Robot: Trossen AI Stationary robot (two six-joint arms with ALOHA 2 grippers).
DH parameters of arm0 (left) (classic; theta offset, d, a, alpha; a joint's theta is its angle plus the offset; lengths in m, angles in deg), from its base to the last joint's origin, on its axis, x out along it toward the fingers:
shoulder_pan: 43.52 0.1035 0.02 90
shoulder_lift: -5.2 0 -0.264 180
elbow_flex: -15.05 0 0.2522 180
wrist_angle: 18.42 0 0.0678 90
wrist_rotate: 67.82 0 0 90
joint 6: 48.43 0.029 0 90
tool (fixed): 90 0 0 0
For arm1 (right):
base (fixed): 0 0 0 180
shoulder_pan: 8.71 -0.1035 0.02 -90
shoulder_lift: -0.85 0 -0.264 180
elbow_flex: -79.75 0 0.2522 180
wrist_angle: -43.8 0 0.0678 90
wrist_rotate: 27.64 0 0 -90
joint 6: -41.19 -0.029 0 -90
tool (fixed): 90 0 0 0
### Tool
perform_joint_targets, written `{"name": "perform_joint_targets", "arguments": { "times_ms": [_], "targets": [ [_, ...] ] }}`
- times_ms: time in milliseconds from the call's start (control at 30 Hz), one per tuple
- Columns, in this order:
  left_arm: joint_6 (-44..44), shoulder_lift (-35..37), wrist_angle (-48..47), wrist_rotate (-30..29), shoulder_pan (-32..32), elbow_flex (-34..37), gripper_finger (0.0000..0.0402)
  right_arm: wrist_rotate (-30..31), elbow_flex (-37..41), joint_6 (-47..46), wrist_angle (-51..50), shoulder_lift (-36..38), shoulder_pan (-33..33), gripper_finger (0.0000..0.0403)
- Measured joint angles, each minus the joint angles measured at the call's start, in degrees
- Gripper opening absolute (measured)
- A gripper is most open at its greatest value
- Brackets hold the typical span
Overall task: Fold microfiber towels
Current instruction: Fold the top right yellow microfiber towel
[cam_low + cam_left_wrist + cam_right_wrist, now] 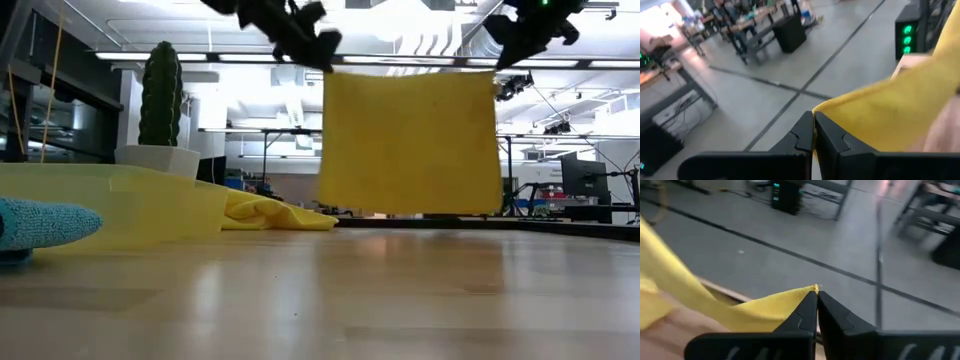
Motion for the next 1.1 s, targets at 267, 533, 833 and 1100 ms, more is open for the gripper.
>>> {"name": "perform_joint_targets", "arguments": {
  "times_ms": [267, 533, 833, 1100],
  "targets": [
    [-1.6, -2.9, -2.0, -0.3, 1.3, 0.0, 0.0, -4.2, 0.0, -0.5, -7.4, 0.4, 7.1, 0.0],
    [-1.5, -2.3, -7.7, -0.3, -0.8, 0.0, 0.0, -5.9, 0.0, -3.8, -13.2, 0.4, 7.4, 0.0],
    [-5.3, -2.7, -18.7, 1.4, -6.3, 0.0, 0.0, -10.3, 6.3, -9.5, -16.9, 3.1, 4.1, 0.0],
    [-10.1, -2.6, -24.0, 1.7, -14.7, 3.2, 0.0, -14.4, 14.4, -16.4, -17.6, 7.0, -2.0, 0.0]
  ]
}}
